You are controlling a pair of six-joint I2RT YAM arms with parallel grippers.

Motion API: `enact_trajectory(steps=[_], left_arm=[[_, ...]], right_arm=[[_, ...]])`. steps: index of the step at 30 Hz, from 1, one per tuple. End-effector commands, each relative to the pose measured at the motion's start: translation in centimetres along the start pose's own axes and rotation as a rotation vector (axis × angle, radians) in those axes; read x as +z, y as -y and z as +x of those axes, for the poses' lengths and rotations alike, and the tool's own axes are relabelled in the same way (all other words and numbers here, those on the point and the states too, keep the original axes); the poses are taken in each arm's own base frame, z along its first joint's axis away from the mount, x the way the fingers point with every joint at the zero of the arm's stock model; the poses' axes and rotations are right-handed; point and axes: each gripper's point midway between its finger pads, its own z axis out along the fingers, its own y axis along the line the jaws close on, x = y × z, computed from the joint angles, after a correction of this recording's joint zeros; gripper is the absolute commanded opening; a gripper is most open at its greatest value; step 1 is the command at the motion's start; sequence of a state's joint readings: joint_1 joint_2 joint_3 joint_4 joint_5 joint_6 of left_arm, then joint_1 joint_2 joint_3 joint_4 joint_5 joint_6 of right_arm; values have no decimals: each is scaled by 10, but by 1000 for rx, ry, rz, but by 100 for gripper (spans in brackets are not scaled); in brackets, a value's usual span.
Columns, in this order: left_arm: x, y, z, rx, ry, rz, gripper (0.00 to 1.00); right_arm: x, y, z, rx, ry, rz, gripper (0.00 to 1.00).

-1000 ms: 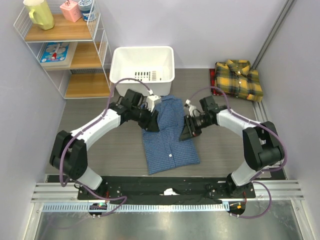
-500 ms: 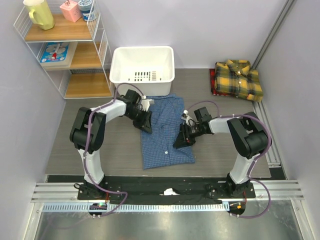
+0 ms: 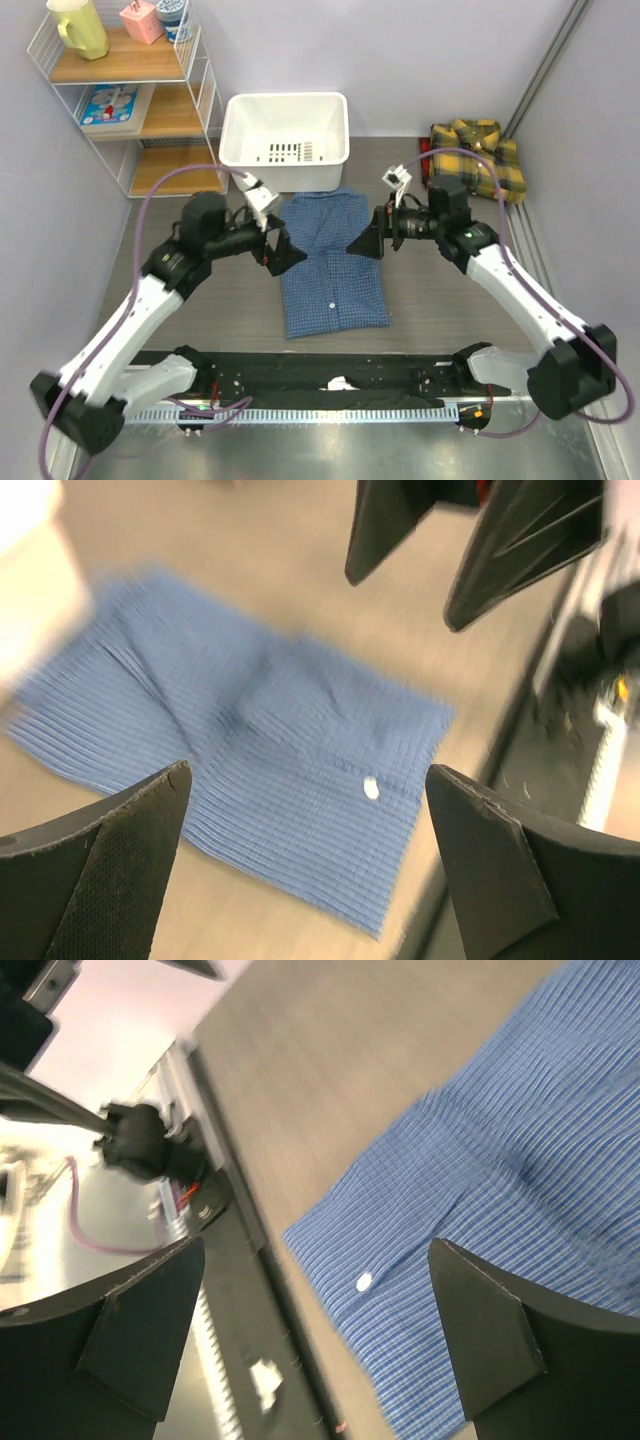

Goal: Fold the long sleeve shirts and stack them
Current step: Fold the shirt

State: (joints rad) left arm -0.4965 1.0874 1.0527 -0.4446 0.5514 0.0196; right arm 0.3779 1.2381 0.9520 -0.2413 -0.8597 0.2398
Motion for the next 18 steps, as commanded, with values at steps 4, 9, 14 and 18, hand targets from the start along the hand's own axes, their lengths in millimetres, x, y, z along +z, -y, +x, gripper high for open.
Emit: enact_trajectory(steps=[4,9,14,18], left_arm=[[-12,32,1,-217,145,69,100],[16,87,40,-424,13,192,100],[48,109,67,-747,-83,333,100],[66,117,99,-926,-135,388,100]], right_arm=[[-9,-21,-8,-78,76,-48,98],[15,-55,43,191,33,-192,100],[23,-56,72,434,10,-211,100],[30,-52,95,521,-49,-264,100]])
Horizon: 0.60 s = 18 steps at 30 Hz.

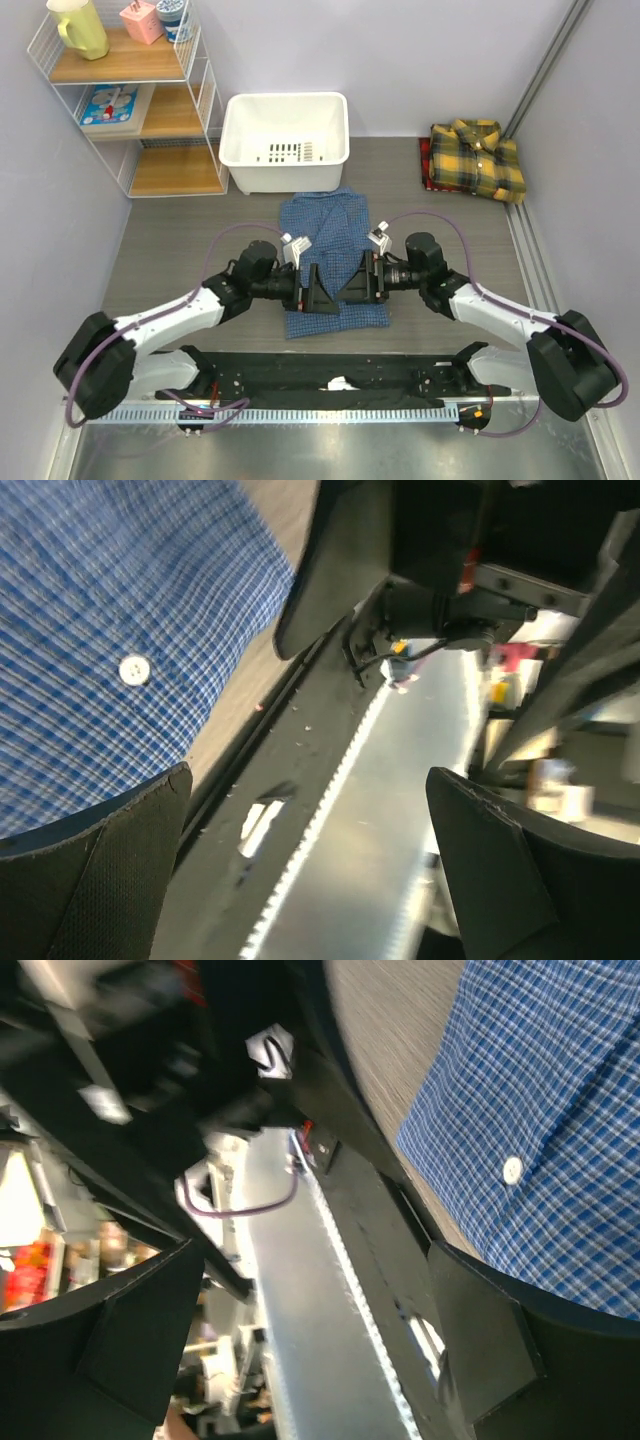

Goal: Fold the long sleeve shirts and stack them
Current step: Fold the shirt

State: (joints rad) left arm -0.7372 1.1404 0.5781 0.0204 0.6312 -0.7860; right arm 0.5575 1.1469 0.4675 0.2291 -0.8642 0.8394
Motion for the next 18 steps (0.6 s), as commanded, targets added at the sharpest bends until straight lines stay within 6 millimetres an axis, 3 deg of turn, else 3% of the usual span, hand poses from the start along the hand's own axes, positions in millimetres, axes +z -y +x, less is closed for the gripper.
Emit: enact_trajectory(steps=[1,8,12,18], left_arm=[[16,26,-6,-186,30,191,100],[34,8,2,-272,26,185,100],[40,-10,15,-273,3,150,100],[34,-55,52,-285,-55,8,100]], right_arm=[[6,-25,-7,40,4,-146,100],[11,-8,23,130,-125,-176,100],[18,23,35,173,-163,-124,100],[23,70,38,304,-170,-61,100]])
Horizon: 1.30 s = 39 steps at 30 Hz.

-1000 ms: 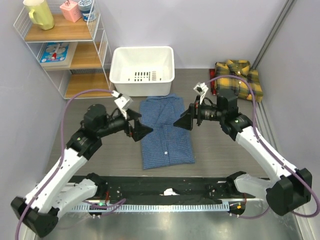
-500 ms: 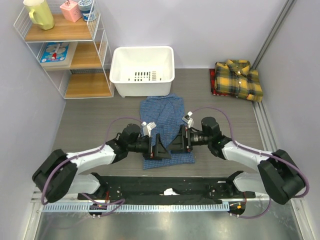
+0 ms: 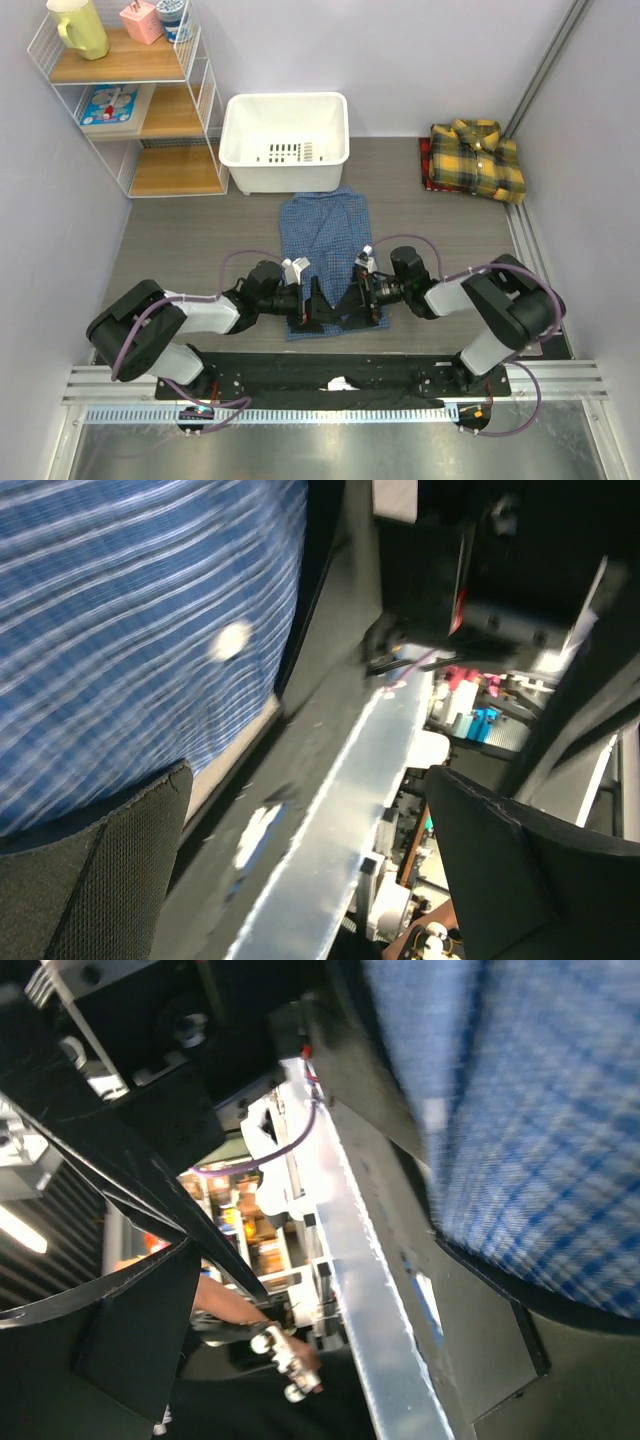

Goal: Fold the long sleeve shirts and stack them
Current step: Fold the shirt

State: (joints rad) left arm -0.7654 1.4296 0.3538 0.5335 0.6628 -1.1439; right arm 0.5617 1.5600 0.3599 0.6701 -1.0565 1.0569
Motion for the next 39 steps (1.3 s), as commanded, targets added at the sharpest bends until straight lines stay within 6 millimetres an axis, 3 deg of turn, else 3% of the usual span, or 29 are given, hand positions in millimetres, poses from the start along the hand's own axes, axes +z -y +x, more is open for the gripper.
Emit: enact_trajectory(steps=[1,4,9,12,15,17,20,22,23,24,27,28,30,31,34,35,37,39], left_arm=[[-6,-25,7,56,-3,-67,100],[-12,-48,3,11,18,-134,100],[-22,-89,-13,-106,62,-246,100],[-26,-97,-19,-128,69,-252,100],[-29,-91,-20,-117,66,-241,100],[-30,-85,-19,-111,61,-230,100],[-34,-54,-22,-62,40,-145,98],[-42,-31,-17,5,8,-89,98],[-45,-14,-26,62,20,-66,98],[-47,-5,-29,106,26,-54,98],[-56,31,-44,253,56,8,98],[-56,36,-51,280,75,11,97],[-56,48,-73,350,127,33,97],[-56,47,-82,353,148,19,97],[-49,23,-116,282,160,-12,92],[-48,1,-128,214,168,-42,91],[-47,-16,-150,184,196,-78,88],[-44,-46,-164,117,200,-129,86]], right_arm=[[-3,25,-10,38,18,6,100],[-3,48,-9,135,20,35,100],[-4,61,-17,211,42,18,100],[-6,49,-22,220,58,-28,100],[-11,27,-23,189,57,-65,100],[-19,13,-21,176,59,-76,100],[-28,-1,-22,169,69,-75,100],[-35,-22,-30,13,95,-83,100],[-37,-28,-40,35,96,-41,100],[-40,-32,-50,-117,126,-17,100],[-42,-52,-80,-246,148,14,100],[-39,-43,-92,-266,158,40,100],[-34,-45,-110,-287,164,37,98],[-29,-32,-118,-264,157,46,97],[-23,-20,-144,-282,154,45,93],[-18,-6,-157,-264,150,49,91],[-16,8,-169,-249,151,48,86],[-12,29,-183,-242,148,59,83]])
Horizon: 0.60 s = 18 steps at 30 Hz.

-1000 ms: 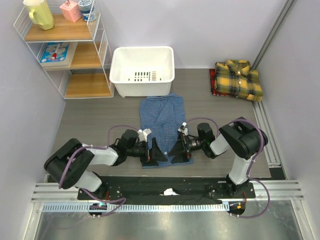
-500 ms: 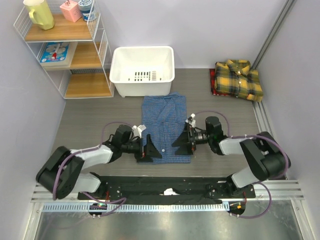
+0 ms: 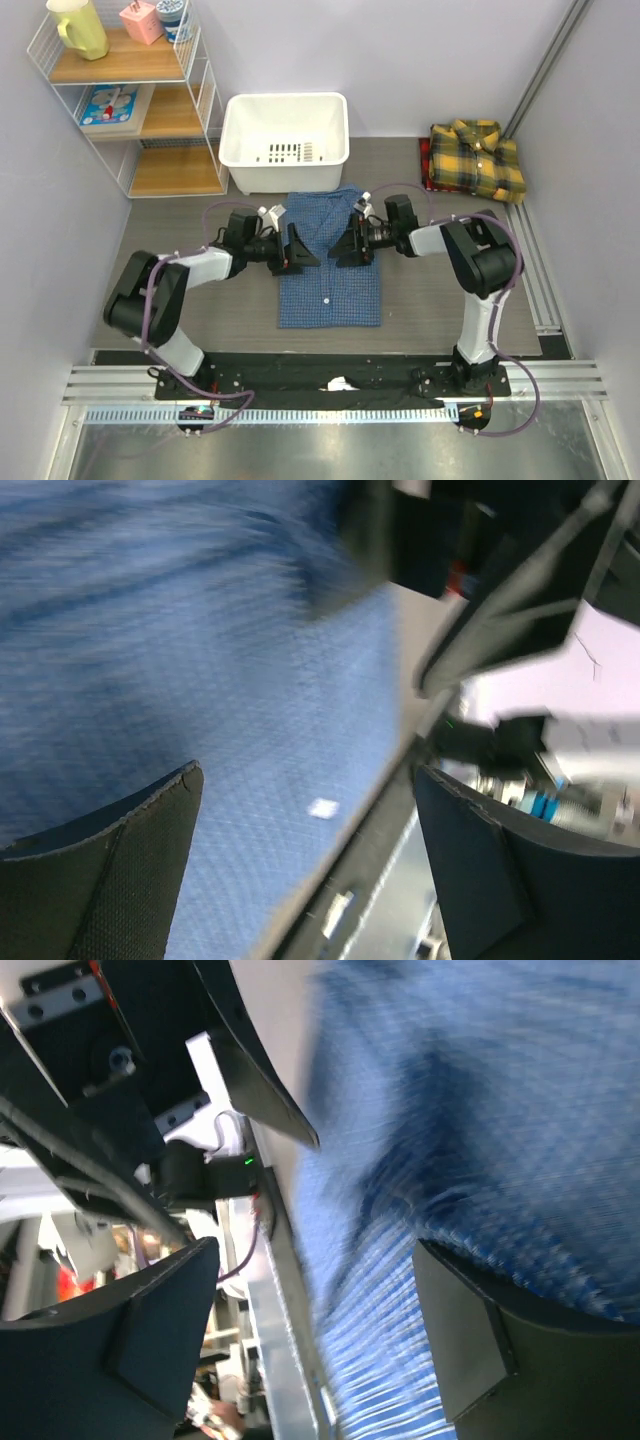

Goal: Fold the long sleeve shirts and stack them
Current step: Fold the shirt

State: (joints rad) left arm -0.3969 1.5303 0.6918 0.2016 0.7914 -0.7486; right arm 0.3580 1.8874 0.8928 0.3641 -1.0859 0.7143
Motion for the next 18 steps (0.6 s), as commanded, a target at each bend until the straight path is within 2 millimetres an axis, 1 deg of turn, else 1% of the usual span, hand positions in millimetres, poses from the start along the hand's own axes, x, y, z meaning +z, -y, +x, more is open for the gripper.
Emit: enact_trajectory(steps=[1,2,3,5,6,7,8,9,10,11,12,13,14,15,16,17,18], left_arm=[[10,-55,-13,-81,-3,-92,85],[15,-66,-4,-127,-40,-106,83],[15,-71,4,-162,-55,-114,82],[15,-76,14,-218,-62,-121,81],[14,-71,12,-241,-43,-100,81],[11,-70,24,-265,-57,-88,80],[9,-63,24,-258,-56,-62,79],[2,-43,18,-188,-38,-8,79],[-3,-34,14,-153,-36,-3,79],[-9,-23,10,-84,-33,-1,80],[-13,-16,3,-6,-18,-25,82],[-28,5,0,184,-44,-67,84],[-34,7,-4,278,-33,-124,85],[-41,2,-12,374,-3,-218,84],[-52,18,-14,614,6,-258,84],[-58,16,-6,704,-25,-308,85],[-63,16,-1,840,-42,-338,85]], right_arm=[[6,32,-26,-42,12,14,82],[9,46,-22,-7,0,23,82],[10,49,-21,3,-4,25,80],[9,57,-9,46,-19,34,79],[9,58,-4,60,-25,36,78],[7,60,6,86,-35,38,77],[4,52,7,91,-35,26,76],[2,45,6,92,-27,20,76],[0,36,4,84,-14,7,75],[-2,27,0,79,-3,-2,73],[-6,4,-11,76,24,-22,72],[-7,-8,-19,48,41,-38,67],[-8,-19,-23,29,55,-45,65],[-11,-31,-29,9,74,-50,62],[-12,-40,-34,-20,82,-54,60],[-12,-44,-35,-45,83,-51,54],[-11,-41,-29,-22,60,-22,52]])
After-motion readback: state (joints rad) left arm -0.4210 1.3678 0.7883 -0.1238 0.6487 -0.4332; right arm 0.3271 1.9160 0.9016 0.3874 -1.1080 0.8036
